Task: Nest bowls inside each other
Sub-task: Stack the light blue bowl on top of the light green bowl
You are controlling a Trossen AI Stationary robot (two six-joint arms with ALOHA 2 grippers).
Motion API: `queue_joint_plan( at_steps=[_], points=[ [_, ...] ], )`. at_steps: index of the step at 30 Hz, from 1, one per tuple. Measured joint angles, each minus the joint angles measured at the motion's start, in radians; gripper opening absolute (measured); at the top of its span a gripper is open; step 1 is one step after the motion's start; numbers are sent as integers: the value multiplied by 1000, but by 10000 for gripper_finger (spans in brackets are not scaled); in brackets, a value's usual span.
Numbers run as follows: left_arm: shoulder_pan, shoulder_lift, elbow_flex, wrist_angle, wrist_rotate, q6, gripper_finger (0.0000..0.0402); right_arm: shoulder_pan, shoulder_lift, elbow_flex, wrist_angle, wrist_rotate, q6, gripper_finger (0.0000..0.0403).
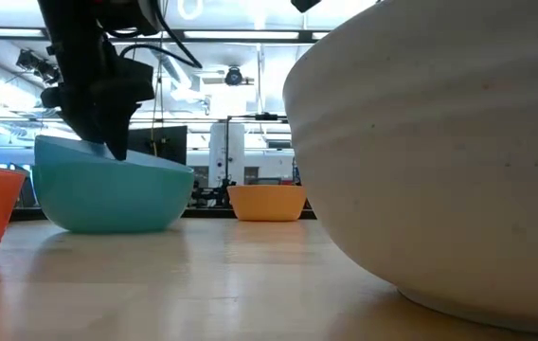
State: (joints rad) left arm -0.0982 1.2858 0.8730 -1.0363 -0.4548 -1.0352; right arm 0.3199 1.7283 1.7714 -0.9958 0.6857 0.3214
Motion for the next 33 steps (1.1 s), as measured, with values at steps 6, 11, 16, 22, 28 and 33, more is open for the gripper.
queue_joint_plan(
  at_steps=[6, 11, 16, 22, 28, 33],
  points=[
    [0, -6, 56, -33, -13, -4, 279, -12, 0, 0, 8, 0, 1, 98],
    [-1, -6, 125, -49, -17, 13, 279, -26, 0, 0, 13, -12, 0, 98],
    [-1, 3, 115, -88, -8, 10, 279, -33, 0, 0, 14, -35, 0, 98],
    [-1, 26, 71, -79, 26, -6, 279, -33, 0, 0, 18, -35, 0, 98],
    [-24, 67, 69, -77, 44, -37, 279, -33, 0, 0, 19, -35, 0, 98],
    [-49, 97, 69, -75, 49, -63, 279, -33, 0, 0, 21, -35, 0, 98]
  ],
)
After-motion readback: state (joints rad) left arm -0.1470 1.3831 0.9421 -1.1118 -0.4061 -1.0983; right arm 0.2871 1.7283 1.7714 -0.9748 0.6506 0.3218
